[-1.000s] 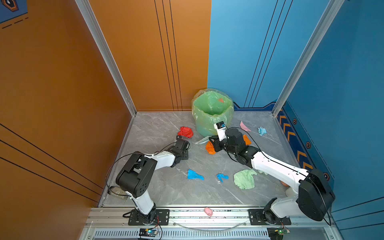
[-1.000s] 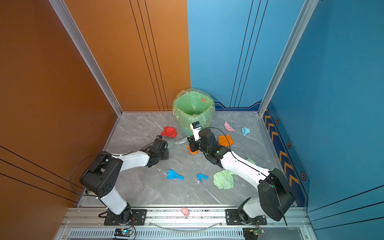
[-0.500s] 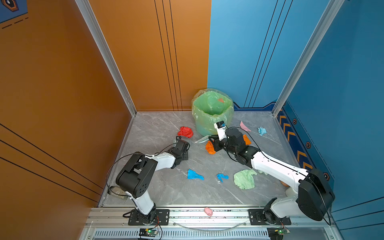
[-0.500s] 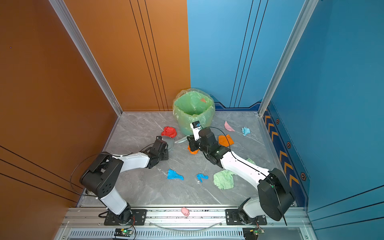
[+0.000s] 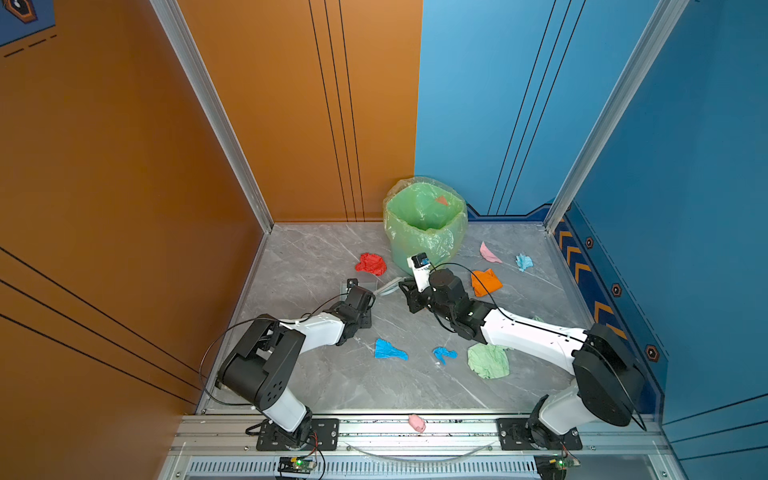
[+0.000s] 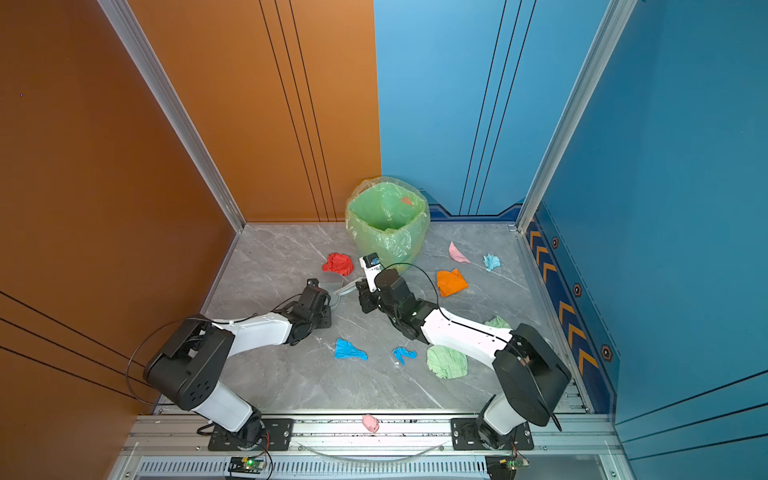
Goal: Sweep away the paper scraps from the table
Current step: 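Move the brush with the right gripper toward the red paper scrap near the bin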
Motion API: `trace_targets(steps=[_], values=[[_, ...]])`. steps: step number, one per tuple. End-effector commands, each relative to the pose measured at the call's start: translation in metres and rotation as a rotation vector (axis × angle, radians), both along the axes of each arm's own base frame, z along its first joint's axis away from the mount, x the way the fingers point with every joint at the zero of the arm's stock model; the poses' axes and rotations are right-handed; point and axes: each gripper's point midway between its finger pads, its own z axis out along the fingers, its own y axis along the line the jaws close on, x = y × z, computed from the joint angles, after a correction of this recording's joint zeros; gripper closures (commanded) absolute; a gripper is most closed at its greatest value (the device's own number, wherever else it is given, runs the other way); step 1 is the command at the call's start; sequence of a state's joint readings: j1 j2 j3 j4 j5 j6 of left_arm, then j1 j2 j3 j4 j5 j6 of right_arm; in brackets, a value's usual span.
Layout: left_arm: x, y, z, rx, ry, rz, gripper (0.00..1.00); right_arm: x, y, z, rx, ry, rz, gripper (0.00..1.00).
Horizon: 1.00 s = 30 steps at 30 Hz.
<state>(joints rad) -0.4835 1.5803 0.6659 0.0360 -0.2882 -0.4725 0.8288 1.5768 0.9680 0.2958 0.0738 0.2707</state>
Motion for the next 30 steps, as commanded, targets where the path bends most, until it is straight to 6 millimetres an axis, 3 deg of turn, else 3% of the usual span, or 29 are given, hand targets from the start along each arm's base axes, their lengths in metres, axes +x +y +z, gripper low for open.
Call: trace_targets(steps=[1, 14, 29, 30], values=[[-0.027, 0.016, -0.013, 0.042, 0.093, 0.01, 1.0, 0.02, 0.009, 0.015, 0.092, -0.047, -0.096, 1.0], [-0.046, 0.018, 0.007, 0.015, 0.093, -0.038, 1.0, 0.058, 0.056, -0.01, 0.127, -0.074, -0.162, 1.0], [-0.053, 0.011, 0.009, 0.002, 0.11, -0.121, 1.0, 0.085, 0.082, -0.028, 0.065, -0.097, -0.158, 1.0], [-0.054, 0.01, 0.009, 0.002, 0.112, -0.128, 1.0, 0.088, 0.083, -0.04, 0.046, -0.086, -0.16, 1.0]])
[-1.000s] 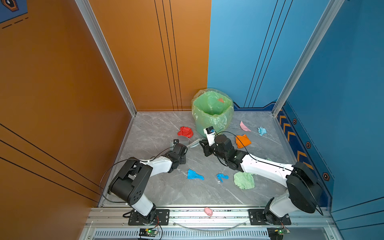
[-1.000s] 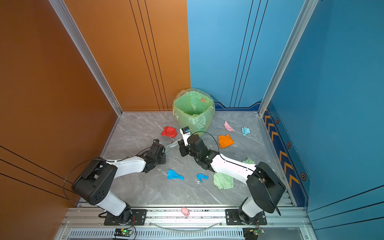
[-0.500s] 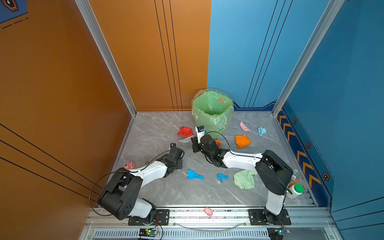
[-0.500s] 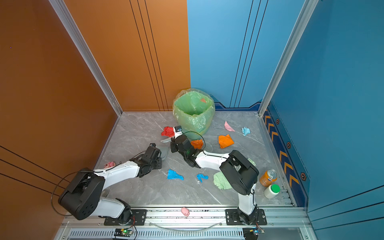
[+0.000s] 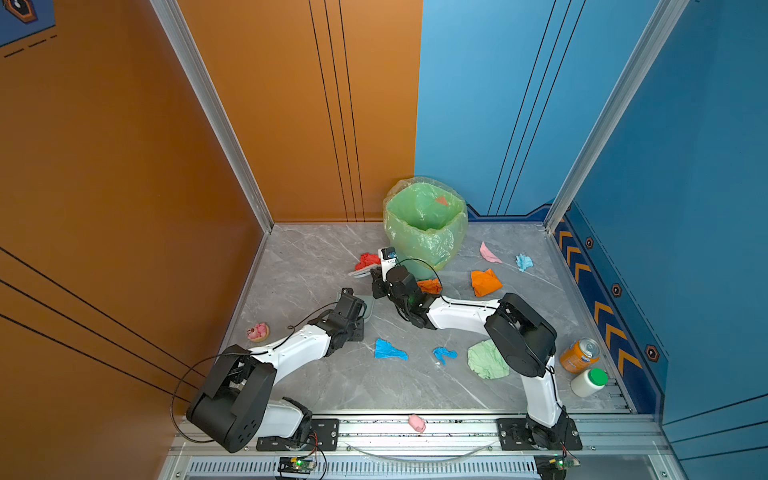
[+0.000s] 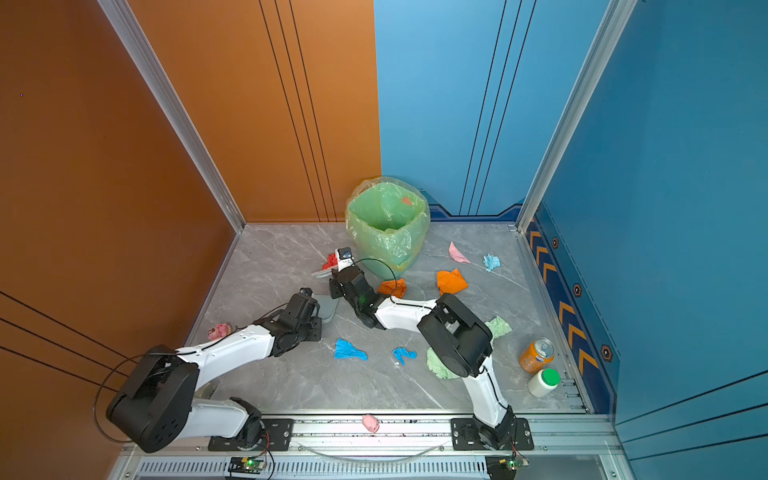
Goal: Sweep away the paper scraps from the table
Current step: 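Move the brush with the right gripper toward the red paper scrap near the bin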
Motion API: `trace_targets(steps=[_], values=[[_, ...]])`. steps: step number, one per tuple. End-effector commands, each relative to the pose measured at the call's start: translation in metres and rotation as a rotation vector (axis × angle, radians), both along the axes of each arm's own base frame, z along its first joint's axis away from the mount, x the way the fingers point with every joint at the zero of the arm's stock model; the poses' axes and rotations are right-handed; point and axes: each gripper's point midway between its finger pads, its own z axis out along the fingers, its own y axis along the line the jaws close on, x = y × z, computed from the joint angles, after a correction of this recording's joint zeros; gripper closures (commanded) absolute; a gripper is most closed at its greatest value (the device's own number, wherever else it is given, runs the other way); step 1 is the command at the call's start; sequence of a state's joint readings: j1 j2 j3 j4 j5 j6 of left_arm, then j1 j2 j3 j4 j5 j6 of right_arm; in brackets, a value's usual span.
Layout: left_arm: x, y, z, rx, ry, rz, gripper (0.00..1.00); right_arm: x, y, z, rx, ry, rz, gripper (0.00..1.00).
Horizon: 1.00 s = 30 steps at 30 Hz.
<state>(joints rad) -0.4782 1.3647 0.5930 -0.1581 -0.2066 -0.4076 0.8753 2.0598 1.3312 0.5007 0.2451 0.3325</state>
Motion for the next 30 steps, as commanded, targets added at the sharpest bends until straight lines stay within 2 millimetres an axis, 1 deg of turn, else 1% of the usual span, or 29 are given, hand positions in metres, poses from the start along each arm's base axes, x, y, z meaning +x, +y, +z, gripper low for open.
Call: trace_targets(steps=[1, 3, 11, 16, 21, 26, 27, 28, 30], values=[[-0.009, -0.001, -0.006, 0.003, 0.036, -0.04, 1.0, 0.012, 0.002, -0.007, -0.034, -0.014, -0.025, 1.0], [-0.01, -0.002, -0.006, 0.002, 0.04, -0.051, 1.0, 0.016, 0.004, -0.011, -0.053, -0.005, -0.025, 1.0], [-0.011, -0.006, -0.008, -0.005, 0.047, -0.082, 1.0, 0.027, -0.001, -0.029, -0.117, 0.021, -0.037, 1.0], [-0.011, -0.006, -0.011, 0.008, 0.055, -0.08, 1.0, 0.027, -0.005, -0.039, -0.139, 0.045, -0.034, 1.0], [-0.011, -0.005, -0.011, 0.021, 0.052, -0.077, 1.0, 0.018, -0.008, -0.046, -0.145, 0.085, -0.003, 1.0], [-0.01, -0.004, -0.013, 0.029, 0.058, -0.074, 1.0, -0.001, -0.008, -0.04, -0.125, 0.15, 0.063, 1.0], [-0.01, -0.005, -0.014, 0.033, 0.062, -0.076, 1.0, -0.006, -0.008, -0.046, -0.126, 0.178, 0.08, 1.0], [-0.01, -0.005, -0.015, 0.035, 0.063, -0.077, 1.0, -0.011, -0.008, -0.027, -0.1, 0.178, 0.099, 1.0], [-0.01, -0.005, -0.016, 0.037, 0.067, -0.079, 1.0, -0.023, -0.008, -0.017, -0.086, 0.208, 0.131, 1.0]])
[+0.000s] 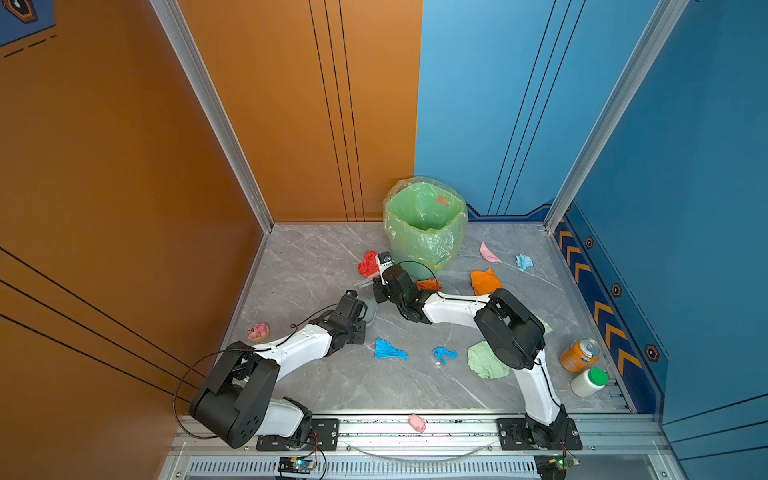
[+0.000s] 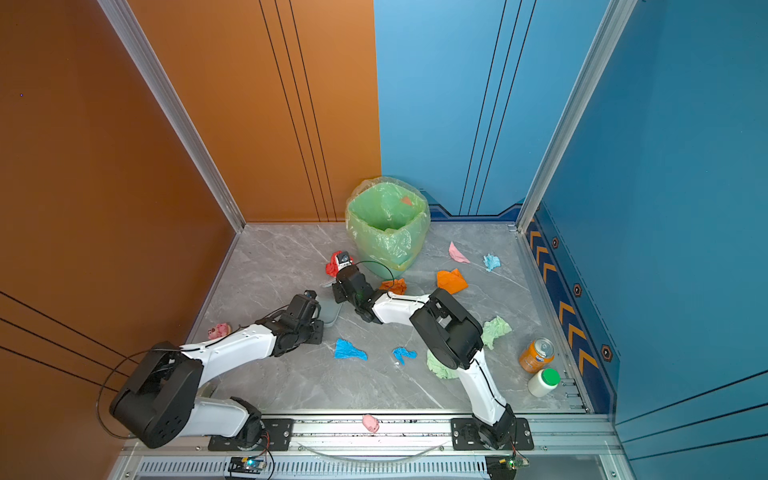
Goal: Sweep away the paper scraps from the table
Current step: 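Move the brush with the right gripper toward the red paper scrap near the bin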
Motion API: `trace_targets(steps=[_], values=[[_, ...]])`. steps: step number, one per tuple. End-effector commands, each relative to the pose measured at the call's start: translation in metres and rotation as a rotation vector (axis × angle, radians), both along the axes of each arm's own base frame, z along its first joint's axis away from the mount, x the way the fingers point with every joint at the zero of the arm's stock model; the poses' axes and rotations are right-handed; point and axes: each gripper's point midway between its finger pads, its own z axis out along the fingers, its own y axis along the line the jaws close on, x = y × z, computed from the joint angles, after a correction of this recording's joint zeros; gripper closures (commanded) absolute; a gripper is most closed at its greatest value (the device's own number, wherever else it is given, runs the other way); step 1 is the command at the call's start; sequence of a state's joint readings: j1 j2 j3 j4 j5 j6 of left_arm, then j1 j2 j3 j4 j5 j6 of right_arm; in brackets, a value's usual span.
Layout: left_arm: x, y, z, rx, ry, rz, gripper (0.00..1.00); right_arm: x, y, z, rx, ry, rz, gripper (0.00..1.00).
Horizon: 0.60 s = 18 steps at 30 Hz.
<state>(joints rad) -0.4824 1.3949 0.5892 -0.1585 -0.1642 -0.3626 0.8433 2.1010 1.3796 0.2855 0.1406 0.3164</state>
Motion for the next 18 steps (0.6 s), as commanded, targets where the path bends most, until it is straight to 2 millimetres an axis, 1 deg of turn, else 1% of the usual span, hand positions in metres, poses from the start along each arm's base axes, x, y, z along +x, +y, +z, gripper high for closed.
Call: trace_targets(steps=[1, 3, 5, 7, 10, 13, 16, 18], values=[[-0.003, 0.0, -0.004, 0.032, 0.022, -0.018, 1.0, -0.026, -0.001, 0.04, 0.063, 0.063, 0.068, 1.0], [-0.003, 0.0, -0.005, 0.033, 0.024, -0.019, 1.0, -0.034, -0.002, 0.052, 0.064, 0.069, 0.086, 1.0], [-0.004, 0.0, -0.005, 0.033, 0.023, -0.021, 1.0, -0.038, -0.005, 0.061, 0.056, 0.064, 0.085, 1.0], [-0.004, -0.001, -0.005, 0.033, 0.021, -0.025, 1.0, -0.035, -0.009, 0.068, 0.048, 0.054, 0.063, 1.0], [-0.004, -0.001, -0.004, 0.029, 0.017, -0.028, 1.0, -0.026, -0.012, 0.075, 0.056, 0.04, 0.048, 1.0], [-0.006, -0.003, -0.002, 0.023, 0.011, -0.04, 1.0, -0.015, -0.013, 0.077, 0.057, 0.023, 0.019, 1.0], [-0.006, -0.003, -0.001, 0.018, 0.002, -0.043, 1.0, -0.002, -0.016, 0.071, 0.041, 0.022, -0.021, 1.0], [-0.006, -0.005, 0.001, 0.011, -0.003, -0.05, 1.0, 0.005, -0.022, 0.064, 0.018, 0.026, -0.056, 1.0]])
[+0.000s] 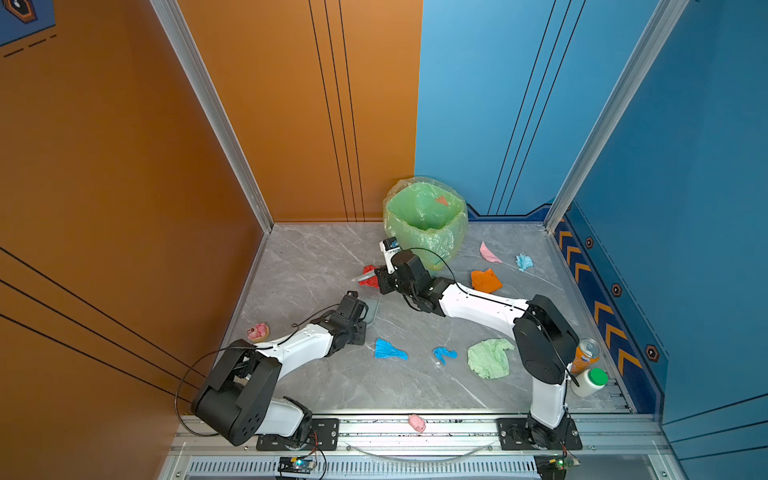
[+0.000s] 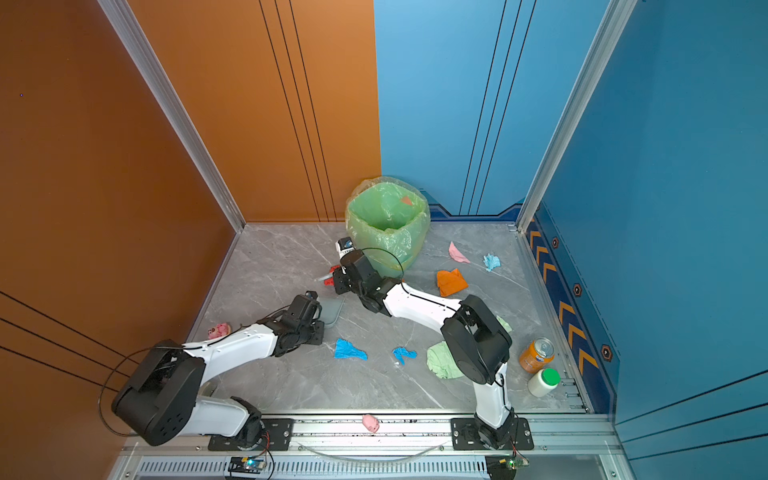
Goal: Sweep away the paper scraps from the table
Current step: 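Move the brush with the right gripper toward the red paper scrap near the bin, then sweep the red scrap with the right gripper's brush into the left gripper's dustpan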
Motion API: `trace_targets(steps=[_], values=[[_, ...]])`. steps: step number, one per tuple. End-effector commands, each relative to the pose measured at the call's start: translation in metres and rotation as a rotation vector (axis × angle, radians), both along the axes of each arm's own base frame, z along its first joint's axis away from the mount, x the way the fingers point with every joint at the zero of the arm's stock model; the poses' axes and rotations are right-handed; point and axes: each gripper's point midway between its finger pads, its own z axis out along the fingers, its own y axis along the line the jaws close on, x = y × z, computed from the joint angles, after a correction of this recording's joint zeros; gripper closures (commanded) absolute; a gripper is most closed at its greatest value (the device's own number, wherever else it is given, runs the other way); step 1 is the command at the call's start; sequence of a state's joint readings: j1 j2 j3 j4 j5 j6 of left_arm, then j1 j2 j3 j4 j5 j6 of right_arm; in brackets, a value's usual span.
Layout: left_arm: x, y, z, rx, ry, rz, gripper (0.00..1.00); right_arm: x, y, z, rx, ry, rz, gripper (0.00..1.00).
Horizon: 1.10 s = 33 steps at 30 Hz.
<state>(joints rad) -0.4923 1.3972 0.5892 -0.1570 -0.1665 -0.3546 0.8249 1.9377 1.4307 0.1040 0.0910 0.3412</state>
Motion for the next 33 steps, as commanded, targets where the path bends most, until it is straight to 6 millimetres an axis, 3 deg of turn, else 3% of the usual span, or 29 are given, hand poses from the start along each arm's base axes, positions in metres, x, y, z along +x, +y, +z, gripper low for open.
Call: trace_targets(steps=[1, 6, 16, 28, 33], values=[[-0.006, -0.003, 0.001, 0.002, -0.003, -0.04, 1.0, 0.015, -0.012, -0.015, -0.052, 0.023, -0.082, 1.0], [-0.006, -0.005, 0.001, -0.001, -0.002, -0.05, 1.0, 0.015, -0.025, -0.037, -0.148, 0.053, -0.115, 1.0], [-0.005, -0.009, -0.003, 0.012, 0.014, -0.065, 1.0, -0.004, -0.037, -0.072, -0.26, 0.127, -0.063, 1.0], [-0.003, -0.009, -0.005, 0.026, 0.014, -0.065, 1.0, -0.054, -0.025, -0.073, -0.215, 0.257, 0.21, 1.0], [-0.003, -0.008, -0.004, 0.024, 0.01, -0.066, 1.0, -0.063, -0.028, -0.057, -0.179, 0.256, 0.24, 1.0]])
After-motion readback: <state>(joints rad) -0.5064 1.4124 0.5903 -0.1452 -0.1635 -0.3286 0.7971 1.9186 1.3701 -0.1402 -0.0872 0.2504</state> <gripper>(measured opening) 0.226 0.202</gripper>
